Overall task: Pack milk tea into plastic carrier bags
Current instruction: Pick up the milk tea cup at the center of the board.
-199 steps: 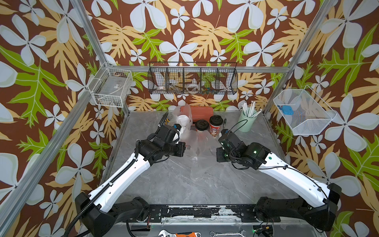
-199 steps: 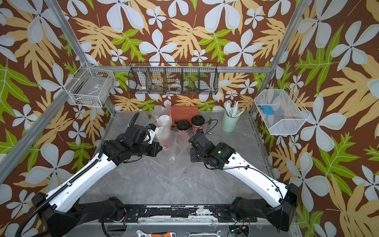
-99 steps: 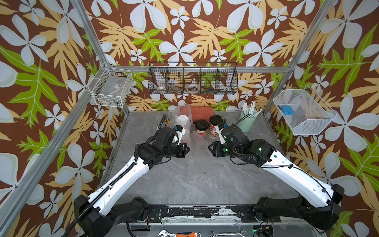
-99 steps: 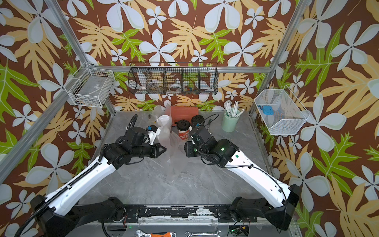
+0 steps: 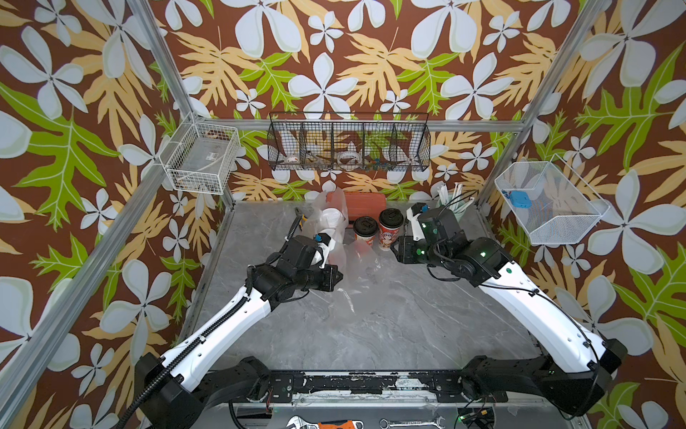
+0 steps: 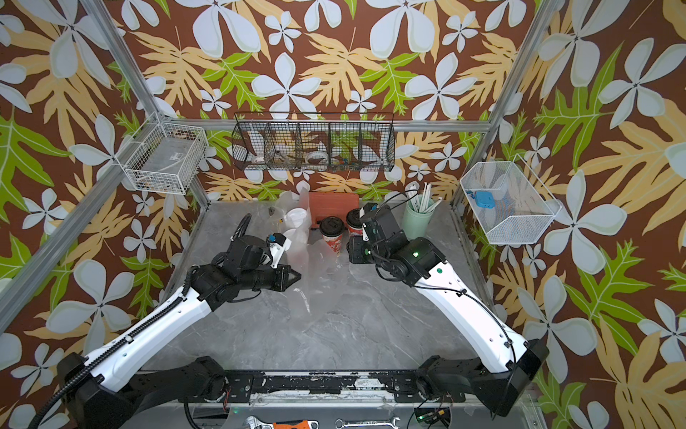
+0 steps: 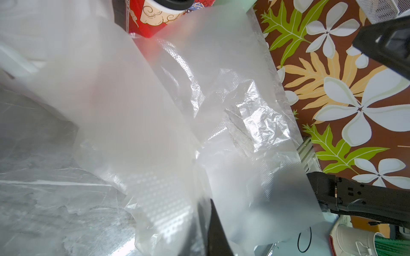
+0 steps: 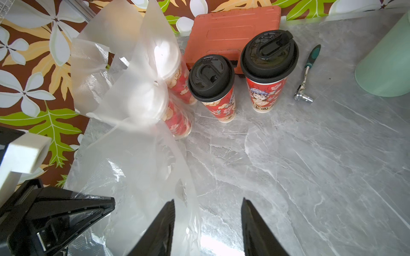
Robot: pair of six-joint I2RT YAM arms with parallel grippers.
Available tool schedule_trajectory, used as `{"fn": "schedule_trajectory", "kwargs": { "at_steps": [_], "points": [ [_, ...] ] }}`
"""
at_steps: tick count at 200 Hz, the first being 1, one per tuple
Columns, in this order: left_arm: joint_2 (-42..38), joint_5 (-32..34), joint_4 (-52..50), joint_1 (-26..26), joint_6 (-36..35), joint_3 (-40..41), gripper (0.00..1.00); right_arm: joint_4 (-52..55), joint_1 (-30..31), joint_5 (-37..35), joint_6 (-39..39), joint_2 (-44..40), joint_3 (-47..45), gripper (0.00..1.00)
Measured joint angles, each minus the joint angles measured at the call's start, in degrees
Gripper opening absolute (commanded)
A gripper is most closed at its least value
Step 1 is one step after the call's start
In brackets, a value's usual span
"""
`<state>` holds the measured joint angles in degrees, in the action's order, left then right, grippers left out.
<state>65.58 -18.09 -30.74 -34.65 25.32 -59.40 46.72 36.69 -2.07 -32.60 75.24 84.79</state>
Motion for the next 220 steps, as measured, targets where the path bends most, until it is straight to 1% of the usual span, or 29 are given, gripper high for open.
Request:
{"fn": "schedule_trajectory", "kwargs": {
  "at_steps": [8,16,28,61,90,139,162,187,202,220],
  "points": [
    [-0.1,0.0,-0.2,0.0,0.0,-0.1,0.0,0.0,-0.3,0.0,0.4,0.5,0.3,0.48],
    [-0.2,0.1,-0.3,0.0,-0.3,-0.2,0.04,0.0,-0.4,-0.1,0.9,0.9,0.5,0.48],
    [-0.7,0.4,-0.5,0.0,-0.3,-0.2,0.06,0.0,-0.7,-0.1,1.4,1.2,0.5,0.48],
    [-1.5,1.2,-1.0,0.0,-0.3,0.1,0.05,0.0,-0.7,-0.1,2.0,1.4,0.6,0.48],
    [-2.1,1.3,-1.3,0.0,-0.2,0.5,0.0,0.0,-0.7,0.0,2.0,1.3,0.6,0.47],
    [-3.4,1.6,-1.6,0.0,-0.2,0.9,0.0,0.0,-1.2,-0.7,2.8,1.5,0.6,0.45],
    [-4.1,1.7,-1.6,0.0,-0.5,1.6,0.0,0.0,-3.1,-0.9,3.8,2.5,0.7,0.45],
    [-4.9,1.3,-1.4,0.0,-1.5,2.5,0.0,-1.0,-7.1,-0.9,5.5,5.0,1.5,0.45],
    [-5.4,0.8,-0.9,0.0,-2.1,3.1,0.0,-1.7,-9.6,-1.4,7.0,8.1,3.1,0.45],
    [-5.9,-0.1,0.1,0.0,-3.1,4.2,0.0,-2.4,-10.8,-2.7,9.2,13.0,6.7,0.48]
  ]
}}
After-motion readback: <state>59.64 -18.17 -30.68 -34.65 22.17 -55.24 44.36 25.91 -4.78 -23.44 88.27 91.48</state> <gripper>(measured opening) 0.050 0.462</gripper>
